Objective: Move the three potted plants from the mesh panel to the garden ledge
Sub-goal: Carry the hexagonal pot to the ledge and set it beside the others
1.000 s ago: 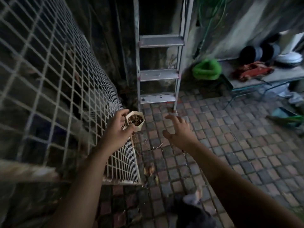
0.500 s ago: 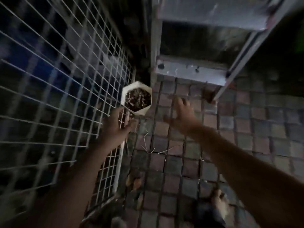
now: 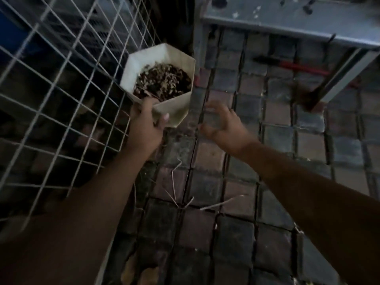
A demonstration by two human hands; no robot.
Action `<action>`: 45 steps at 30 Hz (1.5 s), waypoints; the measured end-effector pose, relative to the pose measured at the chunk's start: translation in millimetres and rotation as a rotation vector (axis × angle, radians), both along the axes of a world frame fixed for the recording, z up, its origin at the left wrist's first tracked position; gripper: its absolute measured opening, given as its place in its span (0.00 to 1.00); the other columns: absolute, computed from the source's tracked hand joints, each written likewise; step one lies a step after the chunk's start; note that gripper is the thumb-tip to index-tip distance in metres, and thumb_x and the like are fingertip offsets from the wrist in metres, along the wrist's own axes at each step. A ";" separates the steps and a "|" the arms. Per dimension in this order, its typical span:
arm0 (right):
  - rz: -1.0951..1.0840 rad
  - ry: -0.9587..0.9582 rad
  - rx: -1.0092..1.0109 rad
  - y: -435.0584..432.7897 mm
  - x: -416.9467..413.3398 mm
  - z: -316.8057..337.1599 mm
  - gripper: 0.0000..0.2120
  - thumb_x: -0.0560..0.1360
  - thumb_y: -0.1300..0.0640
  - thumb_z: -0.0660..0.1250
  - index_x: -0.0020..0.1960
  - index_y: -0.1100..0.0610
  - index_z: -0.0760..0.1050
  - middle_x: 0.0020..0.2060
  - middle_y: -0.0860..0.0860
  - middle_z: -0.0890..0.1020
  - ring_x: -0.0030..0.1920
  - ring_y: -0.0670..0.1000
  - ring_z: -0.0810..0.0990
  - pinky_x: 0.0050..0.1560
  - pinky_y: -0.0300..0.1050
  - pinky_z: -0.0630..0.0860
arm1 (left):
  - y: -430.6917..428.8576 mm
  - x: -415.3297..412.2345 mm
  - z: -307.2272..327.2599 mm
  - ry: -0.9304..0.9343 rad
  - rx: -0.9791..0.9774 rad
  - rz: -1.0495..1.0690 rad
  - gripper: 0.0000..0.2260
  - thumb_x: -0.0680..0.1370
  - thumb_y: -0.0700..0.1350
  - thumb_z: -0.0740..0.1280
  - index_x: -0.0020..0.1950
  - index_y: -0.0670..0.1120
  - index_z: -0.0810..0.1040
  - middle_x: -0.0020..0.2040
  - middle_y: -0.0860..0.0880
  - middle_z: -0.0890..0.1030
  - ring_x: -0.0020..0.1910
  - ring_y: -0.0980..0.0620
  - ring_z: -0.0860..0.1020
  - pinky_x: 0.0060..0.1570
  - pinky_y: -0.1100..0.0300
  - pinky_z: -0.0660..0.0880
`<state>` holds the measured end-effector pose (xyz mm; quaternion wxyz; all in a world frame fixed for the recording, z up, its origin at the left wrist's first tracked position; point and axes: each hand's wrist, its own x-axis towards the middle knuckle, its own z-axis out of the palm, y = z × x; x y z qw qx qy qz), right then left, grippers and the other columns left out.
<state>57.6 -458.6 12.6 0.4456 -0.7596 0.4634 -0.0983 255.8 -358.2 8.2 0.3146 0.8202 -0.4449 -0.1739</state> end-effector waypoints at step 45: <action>-0.052 -0.763 0.437 22.0 23.0 -101.0 0.44 0.74 0.70 0.75 0.81 0.47 0.57 0.70 0.56 0.75 0.65 0.48 0.79 0.53 0.42 0.83 | 42.3 -0.3 -37.3 0.340 -0.457 0.097 0.25 0.47 0.61 0.87 0.31 0.54 0.77 0.44 0.34 0.80 0.42 0.43 0.77 0.43 0.51 0.76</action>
